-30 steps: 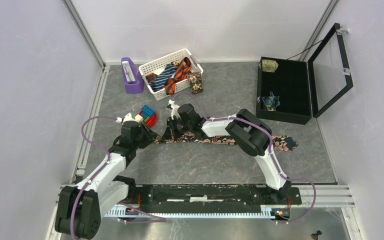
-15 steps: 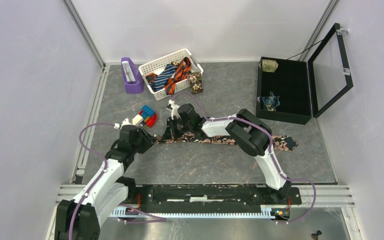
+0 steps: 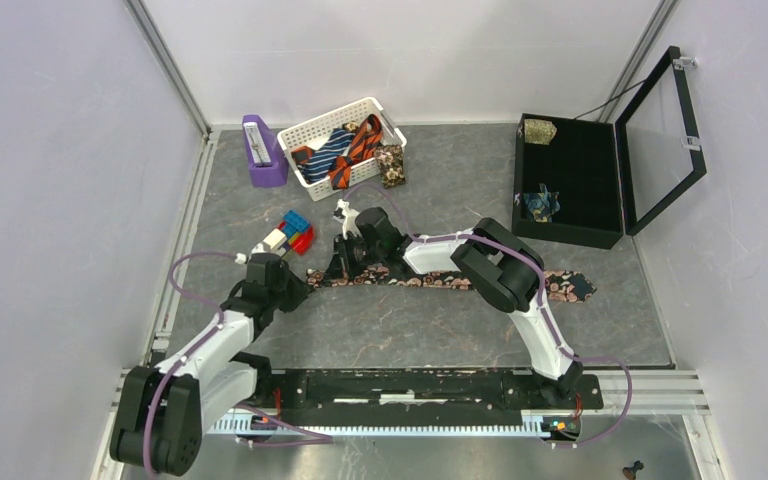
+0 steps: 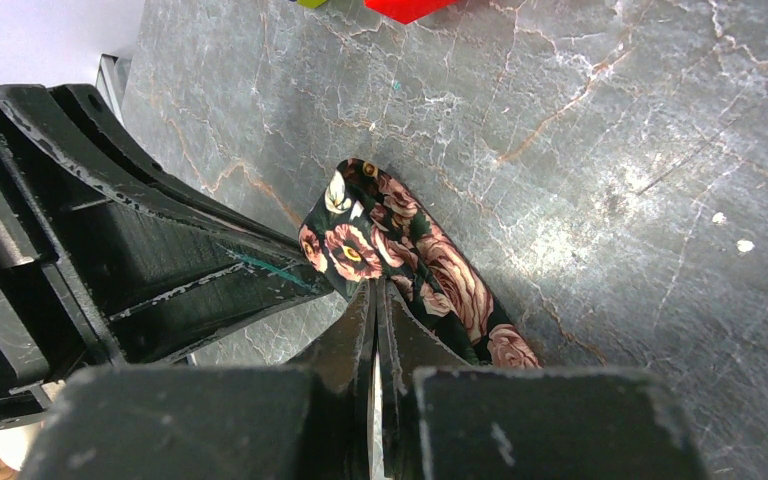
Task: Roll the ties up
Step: Roll the tie at the center of the board.
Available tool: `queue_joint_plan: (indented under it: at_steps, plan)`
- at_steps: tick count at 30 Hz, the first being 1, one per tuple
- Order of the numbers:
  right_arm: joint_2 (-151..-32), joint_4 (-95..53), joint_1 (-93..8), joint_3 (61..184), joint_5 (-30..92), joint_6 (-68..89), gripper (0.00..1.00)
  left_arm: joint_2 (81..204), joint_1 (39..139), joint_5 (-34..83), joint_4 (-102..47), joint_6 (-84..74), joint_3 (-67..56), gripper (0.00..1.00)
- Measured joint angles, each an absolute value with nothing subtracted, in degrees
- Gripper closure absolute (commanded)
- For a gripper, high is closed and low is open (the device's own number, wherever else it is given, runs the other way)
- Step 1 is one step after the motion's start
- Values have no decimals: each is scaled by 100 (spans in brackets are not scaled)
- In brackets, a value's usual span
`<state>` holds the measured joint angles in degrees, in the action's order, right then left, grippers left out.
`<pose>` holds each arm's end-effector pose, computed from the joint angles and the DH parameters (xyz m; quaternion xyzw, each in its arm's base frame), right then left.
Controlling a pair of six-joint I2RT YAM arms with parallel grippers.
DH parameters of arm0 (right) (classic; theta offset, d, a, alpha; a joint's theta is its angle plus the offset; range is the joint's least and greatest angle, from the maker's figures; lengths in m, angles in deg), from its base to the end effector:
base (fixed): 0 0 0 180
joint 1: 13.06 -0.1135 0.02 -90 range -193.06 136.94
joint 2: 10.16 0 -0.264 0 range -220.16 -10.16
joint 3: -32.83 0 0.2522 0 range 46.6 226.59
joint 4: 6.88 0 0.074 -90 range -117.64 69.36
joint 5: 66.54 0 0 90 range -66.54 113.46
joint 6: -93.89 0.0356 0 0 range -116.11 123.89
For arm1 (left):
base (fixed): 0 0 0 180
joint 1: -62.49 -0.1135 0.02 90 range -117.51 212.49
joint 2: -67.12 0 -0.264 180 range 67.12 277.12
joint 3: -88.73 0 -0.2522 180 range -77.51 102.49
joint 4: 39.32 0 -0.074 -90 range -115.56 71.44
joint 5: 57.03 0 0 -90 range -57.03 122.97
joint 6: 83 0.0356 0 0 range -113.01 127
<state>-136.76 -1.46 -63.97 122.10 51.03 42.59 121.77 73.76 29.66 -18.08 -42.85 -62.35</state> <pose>0.2820 0.3733 0.1167 -0.2053 0.8319 0.4801 0.1877 0.1655 -0.0351 0.1393 -0.2972 0.8812 -0.2095 0.3020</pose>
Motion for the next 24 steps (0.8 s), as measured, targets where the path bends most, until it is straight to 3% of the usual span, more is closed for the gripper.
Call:
queue_joint_plan:
  at_steps: [17, 24]
  plan:
    - [-13622, -153, -6454, 12155, 5108, 4261, 96, 12857, 7376, 3285, -3329, -4567, -6471, 81]
    - [-13622, -221, -6472, 12162, 5106, 4255, 96, 12378, 7376, 3316, -2883, -4567, -6491, 70]
